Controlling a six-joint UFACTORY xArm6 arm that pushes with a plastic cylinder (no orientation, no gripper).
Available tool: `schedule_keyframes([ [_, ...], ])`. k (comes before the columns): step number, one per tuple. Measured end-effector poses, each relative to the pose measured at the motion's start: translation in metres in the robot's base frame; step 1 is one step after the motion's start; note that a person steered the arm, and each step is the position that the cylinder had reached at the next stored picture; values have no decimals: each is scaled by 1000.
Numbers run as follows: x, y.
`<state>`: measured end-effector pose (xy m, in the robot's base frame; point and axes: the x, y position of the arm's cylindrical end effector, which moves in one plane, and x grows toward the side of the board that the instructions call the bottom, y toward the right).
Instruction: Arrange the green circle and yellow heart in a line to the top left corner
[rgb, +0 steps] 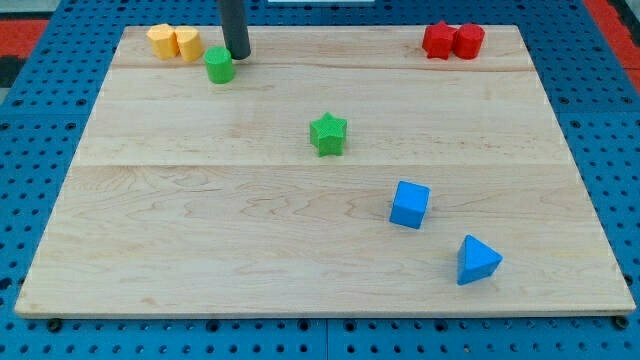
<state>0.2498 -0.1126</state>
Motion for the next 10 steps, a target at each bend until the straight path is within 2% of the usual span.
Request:
schedule_keyframes([
  [2,-3,27],
  [3,-30,55],
  [4,-58,35],
  [6,-55,-63],
  [8,-54,-64],
  [10,-23,-76],
])
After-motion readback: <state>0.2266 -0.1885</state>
